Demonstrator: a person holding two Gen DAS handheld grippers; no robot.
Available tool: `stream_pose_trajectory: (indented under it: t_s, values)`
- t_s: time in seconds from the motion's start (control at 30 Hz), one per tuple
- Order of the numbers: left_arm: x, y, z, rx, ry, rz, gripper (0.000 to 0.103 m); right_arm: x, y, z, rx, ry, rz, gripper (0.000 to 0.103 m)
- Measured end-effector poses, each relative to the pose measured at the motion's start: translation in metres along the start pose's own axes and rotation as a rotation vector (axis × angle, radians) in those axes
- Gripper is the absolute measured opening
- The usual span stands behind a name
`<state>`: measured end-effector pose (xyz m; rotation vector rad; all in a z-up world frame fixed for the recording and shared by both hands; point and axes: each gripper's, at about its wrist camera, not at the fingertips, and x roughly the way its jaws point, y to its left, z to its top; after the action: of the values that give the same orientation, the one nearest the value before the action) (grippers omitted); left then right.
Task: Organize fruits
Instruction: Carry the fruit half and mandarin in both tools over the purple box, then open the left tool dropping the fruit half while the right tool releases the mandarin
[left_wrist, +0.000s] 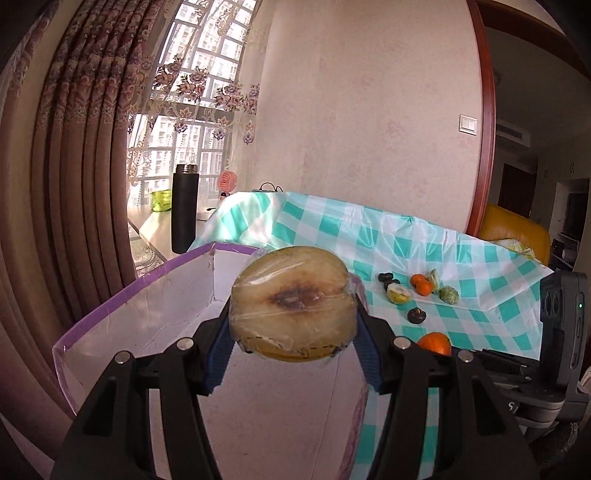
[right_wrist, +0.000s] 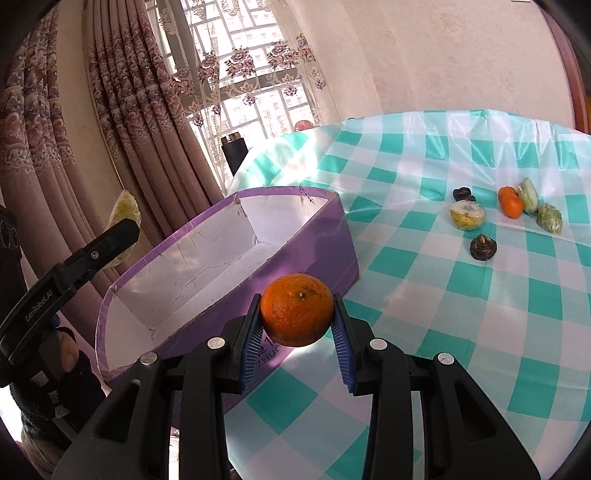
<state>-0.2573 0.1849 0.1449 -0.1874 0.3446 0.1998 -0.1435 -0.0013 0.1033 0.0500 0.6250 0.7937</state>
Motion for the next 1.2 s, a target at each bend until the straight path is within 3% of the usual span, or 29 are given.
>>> stream_pose_trajectory:
  t_s: [0.17, 0.43, 0.63, 0.7, 0.83, 0.93, 1.2]
  values:
    - [0.013, 0.038, -0.003, -0.072, 0.074, 0.055, 0.058, 0.016, 0.034, 0.012, -0.1, 0.011, 0.003, 0.036]
    - [0.029, 0.053, -0.015, -0.009, 0.184, 0.159, 0.058, 0.049, 0.07, 0.035, -0.181, 0.044, 0.01, 0.036]
    - [0.049, 0.07, -0.024, 0.004, 0.344, 0.227, 0.058, 0.105, 0.105, 0.029, -0.41, 0.283, -0.156, 0.036]
    - [0.059, 0.072, -0.027, 0.031, 0.416, 0.264, 0.058, 0.122, 0.11, 0.026, -0.432, 0.363, -0.184, 0.036]
    - [0.066, 0.072, -0.03, 0.069, 0.464, 0.293, 0.06, 0.142, 0.114, 0.018, -0.47, 0.463, -0.217, 0.037]
    - [0.07, 0.073, -0.031, 0.073, 0.508, 0.297, 0.06, 0.149, 0.116, 0.011, -0.508, 0.493, -0.267, 0.037]
    - [0.071, 0.074, -0.03, 0.069, 0.525, 0.304, 0.061, 0.147, 0.113, 0.011, -0.521, 0.487, -0.271, 0.048]
